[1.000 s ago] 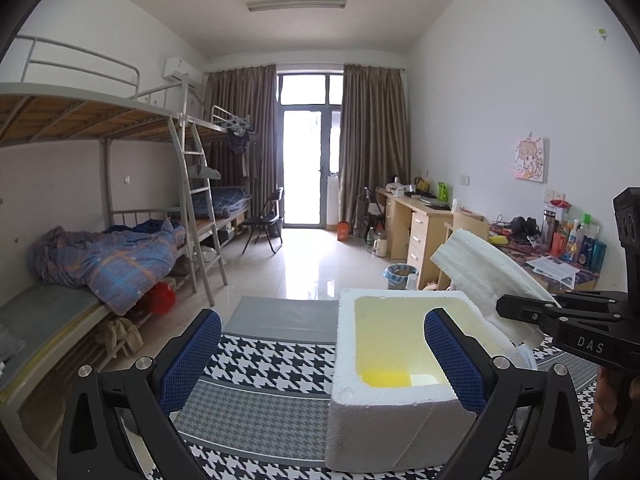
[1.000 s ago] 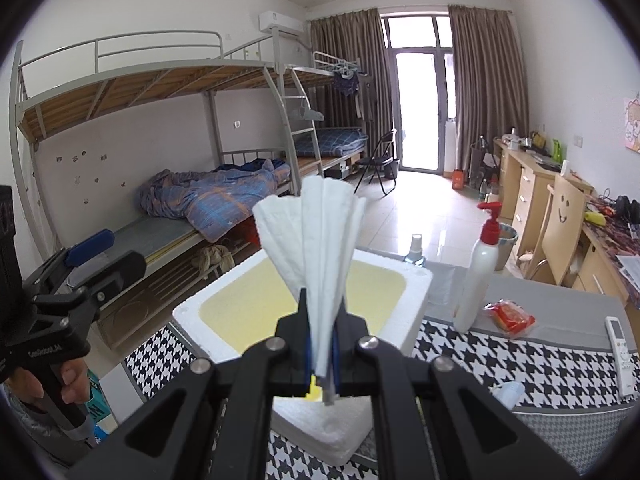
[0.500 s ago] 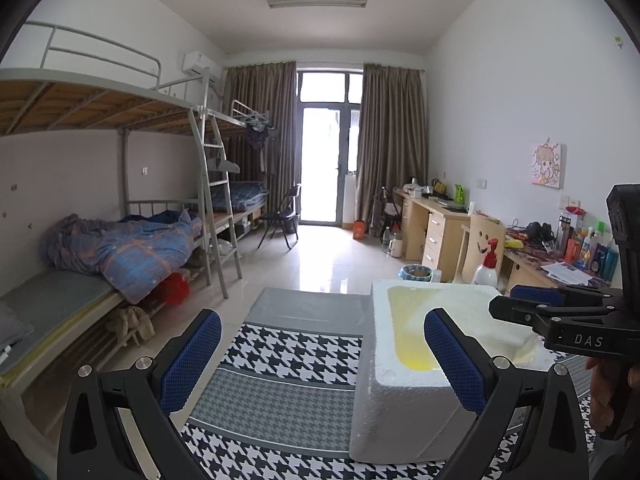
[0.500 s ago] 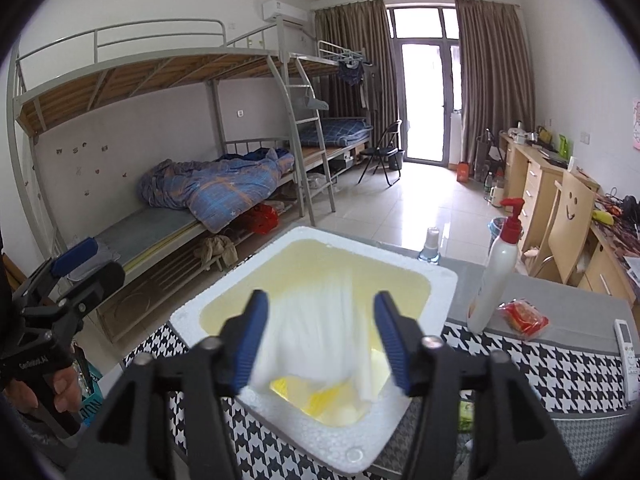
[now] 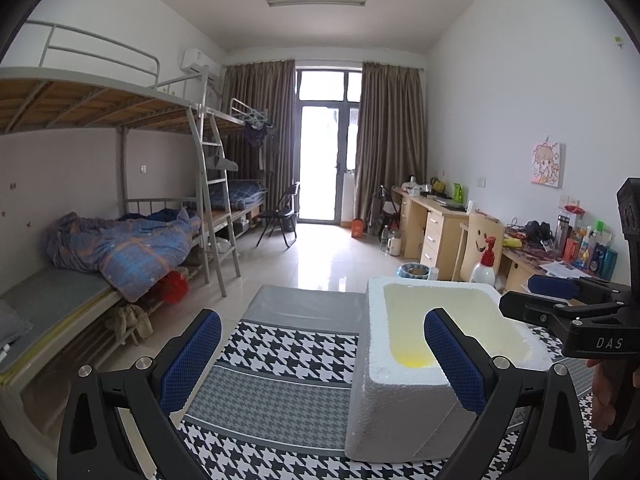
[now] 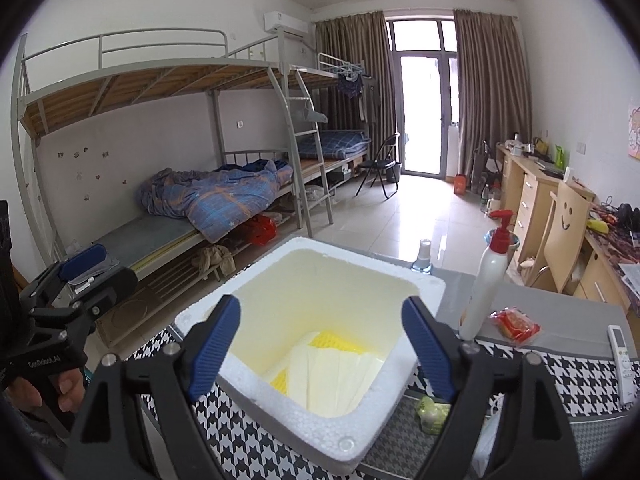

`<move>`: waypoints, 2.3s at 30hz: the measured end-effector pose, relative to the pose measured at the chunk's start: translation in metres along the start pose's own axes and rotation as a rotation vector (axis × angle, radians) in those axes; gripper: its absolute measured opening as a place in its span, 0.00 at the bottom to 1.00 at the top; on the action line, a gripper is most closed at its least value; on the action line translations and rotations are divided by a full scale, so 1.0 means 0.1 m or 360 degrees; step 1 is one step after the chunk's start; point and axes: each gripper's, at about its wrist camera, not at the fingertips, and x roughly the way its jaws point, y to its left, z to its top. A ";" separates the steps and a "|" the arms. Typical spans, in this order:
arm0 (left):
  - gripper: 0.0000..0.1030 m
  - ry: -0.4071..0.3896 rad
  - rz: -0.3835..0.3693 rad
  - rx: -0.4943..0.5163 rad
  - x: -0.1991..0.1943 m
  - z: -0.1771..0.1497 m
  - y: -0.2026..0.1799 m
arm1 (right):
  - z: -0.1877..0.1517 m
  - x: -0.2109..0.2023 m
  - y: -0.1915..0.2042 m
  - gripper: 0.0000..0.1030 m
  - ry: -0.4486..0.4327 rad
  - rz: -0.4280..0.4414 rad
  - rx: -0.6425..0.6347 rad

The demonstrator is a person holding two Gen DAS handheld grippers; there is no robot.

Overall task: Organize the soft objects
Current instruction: 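Withdraw both tools from the foam box back over the table, then move the left tool toward the blue mask and grey cloth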

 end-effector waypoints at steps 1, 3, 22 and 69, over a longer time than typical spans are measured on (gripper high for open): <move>0.99 -0.0001 -0.0003 0.0002 -0.01 0.00 -0.01 | 0.00 -0.02 -0.01 0.84 -0.0005 -0.0001 0.0002; 0.99 -0.0003 -0.0007 0.0010 -0.02 0.00 -0.03 | -0.01 -0.05 0.00 0.85 -0.0012 -0.0003 -0.0003; 0.99 -0.0040 -0.0058 0.0042 -0.31 0.04 -0.28 | -0.16 -0.46 0.06 0.99 -0.0151 -0.0048 -0.0115; 0.99 -0.0146 -0.0296 0.0097 -0.91 -0.28 -0.82 | -0.96 -1.42 -0.19 0.99 -0.0306 -0.0280 0.0002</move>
